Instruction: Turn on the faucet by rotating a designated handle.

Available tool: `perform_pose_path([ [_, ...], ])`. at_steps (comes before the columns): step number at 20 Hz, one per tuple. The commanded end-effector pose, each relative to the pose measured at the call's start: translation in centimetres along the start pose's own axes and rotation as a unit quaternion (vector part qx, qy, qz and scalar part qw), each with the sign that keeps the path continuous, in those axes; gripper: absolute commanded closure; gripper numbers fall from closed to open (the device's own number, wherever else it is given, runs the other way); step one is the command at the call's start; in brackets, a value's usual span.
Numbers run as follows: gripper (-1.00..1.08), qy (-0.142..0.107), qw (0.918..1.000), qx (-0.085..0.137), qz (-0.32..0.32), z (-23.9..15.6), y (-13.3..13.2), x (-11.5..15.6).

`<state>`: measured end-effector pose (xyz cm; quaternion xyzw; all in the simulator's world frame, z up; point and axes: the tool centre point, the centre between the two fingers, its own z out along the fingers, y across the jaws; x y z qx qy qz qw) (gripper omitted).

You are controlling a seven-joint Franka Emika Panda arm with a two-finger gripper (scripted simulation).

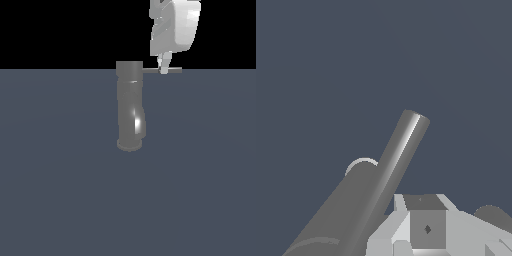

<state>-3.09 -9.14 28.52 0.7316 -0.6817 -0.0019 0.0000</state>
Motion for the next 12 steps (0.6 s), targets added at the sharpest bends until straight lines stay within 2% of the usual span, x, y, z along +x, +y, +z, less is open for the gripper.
perform_pose_path([
  [1, 1.08, 0.001, 0.9999, 0.001, 0.011, 0.0, -0.4, 1.8],
  [12, 1.08, 0.001, 0.9999, 0.001, 0.015, 0.0, -2.5, 4.2],
])
